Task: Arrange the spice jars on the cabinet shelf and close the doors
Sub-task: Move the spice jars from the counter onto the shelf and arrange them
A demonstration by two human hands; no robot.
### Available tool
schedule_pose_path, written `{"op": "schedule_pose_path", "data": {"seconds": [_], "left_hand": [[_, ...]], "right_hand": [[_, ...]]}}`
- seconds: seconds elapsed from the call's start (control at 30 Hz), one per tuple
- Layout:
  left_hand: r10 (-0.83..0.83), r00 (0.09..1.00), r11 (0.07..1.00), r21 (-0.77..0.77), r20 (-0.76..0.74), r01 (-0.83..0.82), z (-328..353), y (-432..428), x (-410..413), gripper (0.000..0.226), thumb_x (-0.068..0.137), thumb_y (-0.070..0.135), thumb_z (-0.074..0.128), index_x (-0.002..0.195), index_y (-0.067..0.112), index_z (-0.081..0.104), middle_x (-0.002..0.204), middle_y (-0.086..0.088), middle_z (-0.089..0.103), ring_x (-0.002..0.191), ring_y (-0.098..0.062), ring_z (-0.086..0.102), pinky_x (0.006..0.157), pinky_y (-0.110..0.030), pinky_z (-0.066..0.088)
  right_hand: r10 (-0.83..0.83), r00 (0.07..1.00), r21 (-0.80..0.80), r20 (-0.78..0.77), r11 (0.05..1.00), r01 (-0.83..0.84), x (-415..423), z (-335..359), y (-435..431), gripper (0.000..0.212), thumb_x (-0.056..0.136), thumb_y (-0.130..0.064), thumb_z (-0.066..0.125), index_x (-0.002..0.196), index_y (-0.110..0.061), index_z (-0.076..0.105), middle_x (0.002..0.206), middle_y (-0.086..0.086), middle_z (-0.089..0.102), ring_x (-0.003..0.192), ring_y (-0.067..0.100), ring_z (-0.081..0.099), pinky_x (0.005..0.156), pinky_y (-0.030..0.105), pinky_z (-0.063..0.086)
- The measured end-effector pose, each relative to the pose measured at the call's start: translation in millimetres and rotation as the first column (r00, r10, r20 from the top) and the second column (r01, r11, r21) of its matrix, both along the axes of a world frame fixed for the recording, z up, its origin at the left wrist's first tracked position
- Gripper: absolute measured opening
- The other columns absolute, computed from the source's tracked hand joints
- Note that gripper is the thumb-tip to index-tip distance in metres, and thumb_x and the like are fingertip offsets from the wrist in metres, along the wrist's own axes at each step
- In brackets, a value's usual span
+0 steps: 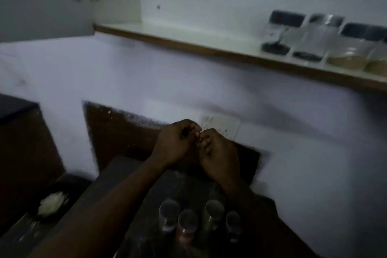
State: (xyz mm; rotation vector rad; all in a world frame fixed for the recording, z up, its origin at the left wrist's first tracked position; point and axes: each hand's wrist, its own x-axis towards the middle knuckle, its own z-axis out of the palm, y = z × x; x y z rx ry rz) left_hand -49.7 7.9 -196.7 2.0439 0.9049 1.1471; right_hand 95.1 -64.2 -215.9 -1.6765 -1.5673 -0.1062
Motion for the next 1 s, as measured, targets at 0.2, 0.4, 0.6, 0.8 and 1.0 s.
{"op": "schedule_pose_path", "data": {"seconds": [0.2,0.4,0.6,0.8,1.0], "left_hand": [[0.103,0.932,0.981,-0.12,-0.346,-0.153,-126.5,-29.9,-102.9,0.015,0.09,0.023,0.071,0.102,0.029,0.077,0.096,0.012,0.077,0.087,-0.005,0.072,0.077,-0.027,0.055],[0.147,0.779,0.913,-0.22,-0.609,-0.344,-208.8,-59.5,-177.1,0.031,0.082,0.029,0.075,0.112,0.025,0.073,0.116,-0.002,0.071,0.104,-0.025,0.066,0.088,-0.035,0.05],[0.05,0.683,0.856,-0.321,-0.729,-0.405,-262.5,-74.2,-214.4,0.072,0.078,0.042,0.077,0.143,0.031,0.05,0.147,-0.004,0.047,0.13,-0.03,0.048,0.106,-0.041,0.041],[-0.014,0.69,0.841,-0.382,-0.724,-0.384,-300.7,-83.7,-232.1,0.098,0.075,0.051,0.081,0.156,0.024,0.033,0.154,-0.01,0.038,0.138,-0.033,0.04,0.112,-0.043,0.034],[-0.035,0.772,0.799,-0.482,-0.634,-0.36,-326.2,-90.0,-242.0,0.103,0.077,0.042,0.082,0.16,0.022,0.024,0.153,-0.014,0.038,0.134,-0.036,0.045,0.109,-0.044,0.039]], "right_hand": [[0.192,0.979,-0.397,-0.074,0.895,-0.205,-68.6,-111.1,-6.9,0.015,0.087,-0.04,0.062,0.099,-0.032,0.058,0.089,-0.011,0.067,0.083,0.012,0.067,0.07,0.028,0.051],[0.304,0.936,-0.592,-0.175,0.727,-0.347,-133.1,-180.3,-20.8,0.028,0.086,-0.034,0.074,0.108,-0.031,0.058,0.087,-0.011,0.066,0.083,0.01,0.064,0.074,0.029,0.052],[0.333,0.932,-0.765,-0.14,0.562,-0.315,-174.2,-224.0,-32.1,0.047,0.088,-0.035,0.074,0.128,-0.025,0.052,0.126,-0.001,0.063,0.115,0.022,0.062,0.093,0.036,0.052],[0.32,0.939,-0.85,-0.129,0.451,-0.271,-193.1,-252.7,-38.4,0.068,0.088,-0.03,0.076,0.147,-0.023,0.042,0.145,0.005,0.057,0.134,0.028,0.053,0.109,0.042,0.046],[0.274,0.947,-0.875,-0.169,0.4,-0.272,-215.5,-272.7,-42.8,0.073,0.09,-0.028,0.073,0.152,-0.026,0.033,0.15,0.008,0.052,0.137,0.03,0.051,0.111,0.043,0.045]]}}
